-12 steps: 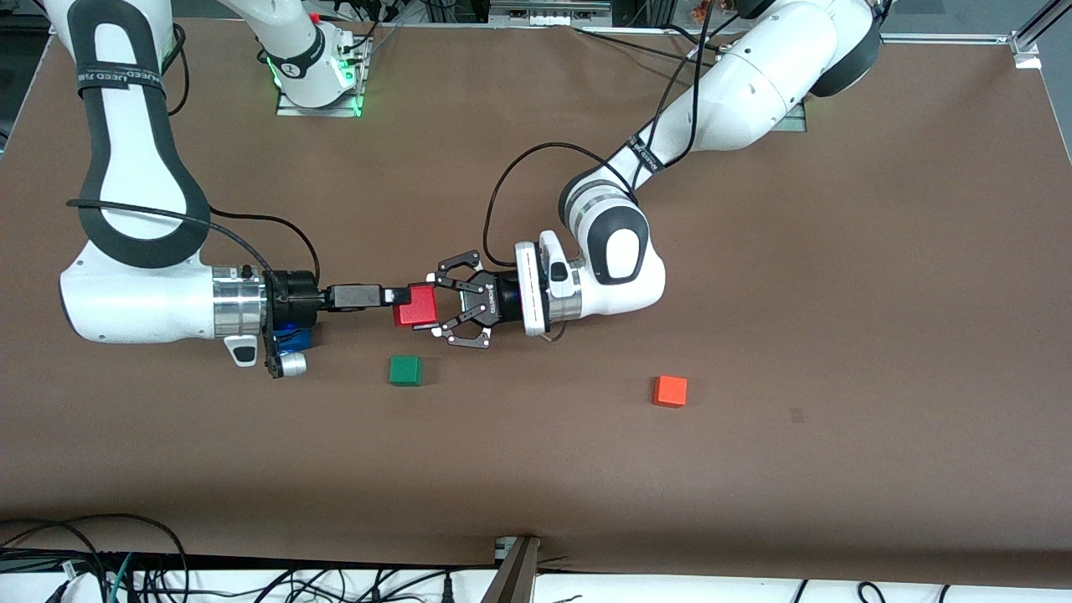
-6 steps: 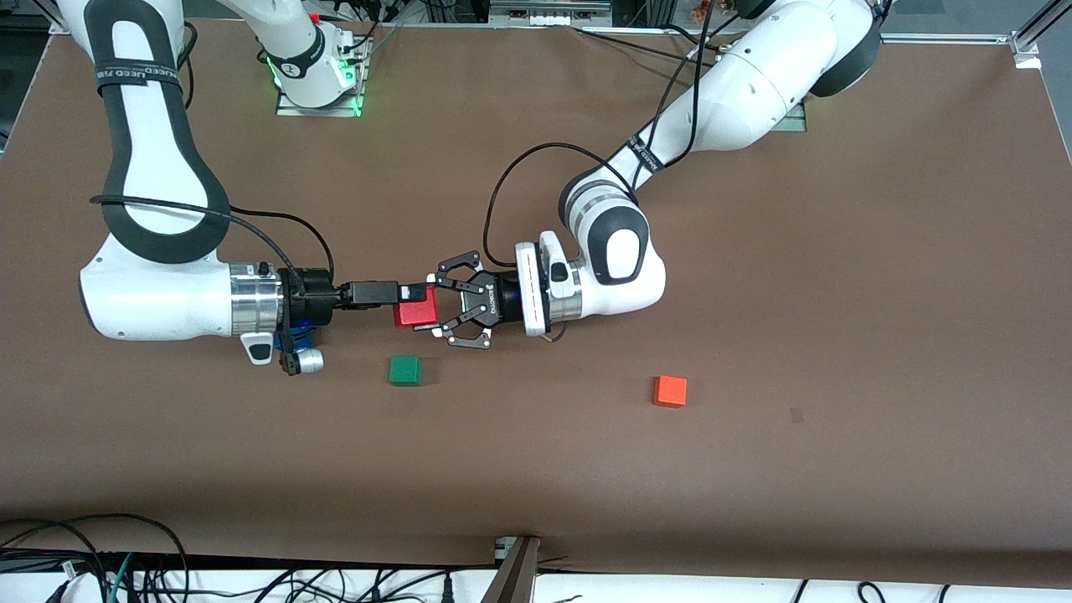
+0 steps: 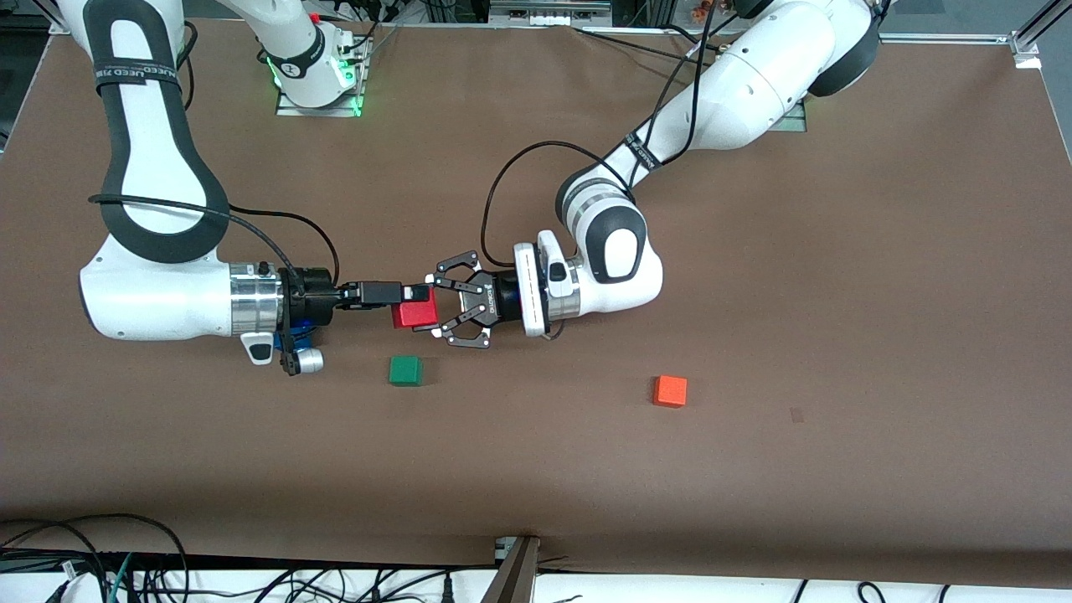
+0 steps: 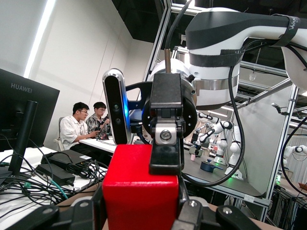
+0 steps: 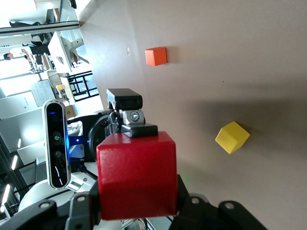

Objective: Pass red block to right arm, stack on blue
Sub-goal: 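Close the right gripper on the red cube held by the left gripper, then carry the red cube with the right gripper while the left gripper withdraws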

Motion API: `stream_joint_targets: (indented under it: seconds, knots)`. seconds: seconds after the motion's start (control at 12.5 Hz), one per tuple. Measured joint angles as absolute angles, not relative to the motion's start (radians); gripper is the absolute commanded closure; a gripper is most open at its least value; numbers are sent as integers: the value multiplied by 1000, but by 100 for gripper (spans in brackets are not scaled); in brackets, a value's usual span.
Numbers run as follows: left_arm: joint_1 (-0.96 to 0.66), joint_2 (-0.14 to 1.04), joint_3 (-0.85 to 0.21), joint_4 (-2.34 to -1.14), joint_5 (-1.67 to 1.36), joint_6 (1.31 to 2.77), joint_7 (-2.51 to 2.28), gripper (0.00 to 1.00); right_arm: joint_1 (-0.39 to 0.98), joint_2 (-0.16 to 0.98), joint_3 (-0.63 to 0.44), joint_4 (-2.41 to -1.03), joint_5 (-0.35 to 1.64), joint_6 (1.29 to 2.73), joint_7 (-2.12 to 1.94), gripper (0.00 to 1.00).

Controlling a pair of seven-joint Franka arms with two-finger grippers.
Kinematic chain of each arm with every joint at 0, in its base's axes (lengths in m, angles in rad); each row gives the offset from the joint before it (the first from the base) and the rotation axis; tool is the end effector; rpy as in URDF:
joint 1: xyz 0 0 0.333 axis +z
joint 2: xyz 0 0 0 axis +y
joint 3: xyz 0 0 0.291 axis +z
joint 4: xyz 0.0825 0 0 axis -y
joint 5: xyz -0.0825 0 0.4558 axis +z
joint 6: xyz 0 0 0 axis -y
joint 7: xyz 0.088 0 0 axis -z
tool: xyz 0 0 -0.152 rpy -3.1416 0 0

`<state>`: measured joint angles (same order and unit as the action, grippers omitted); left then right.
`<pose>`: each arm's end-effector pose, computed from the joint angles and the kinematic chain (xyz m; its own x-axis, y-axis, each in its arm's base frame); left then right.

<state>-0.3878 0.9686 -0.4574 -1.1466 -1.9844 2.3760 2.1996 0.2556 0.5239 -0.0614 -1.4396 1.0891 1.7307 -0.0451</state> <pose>0.6517 -0.5956 0.2563 0.2428 0.1956 0.9502 -0.9442 -0.1769 0.2777 0.7086 0.2688 0.3417 0.9612 0.0662 -0.2678 -0.1903 -0.5439 -0.8173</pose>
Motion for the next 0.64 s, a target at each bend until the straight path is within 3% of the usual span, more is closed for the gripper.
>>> stream_joint_targets:
  seconds: [0.16, 0.24, 0.32, 0.64]
  knots:
    - [-388, 969, -457, -1147, -1984, 2376, 2200, 100, 256, 524, -61, -1440, 1089, 1731, -45, 100]
    - [-388, 969, -457, -1147, -1985, 2376, 2199, 60, 256, 524, -61, -1440, 1089, 1731, -45, 100]
    - [-388, 969, -457, -1147, -1985, 2376, 2199, 1, 256, 524, -61, -1440, 1089, 1731, -45, 100]
    - [-373, 968, -452, -1144, -1986, 2375, 2202, 0, 254, 531, -64, -1440, 1089, 1738, -43, 100]
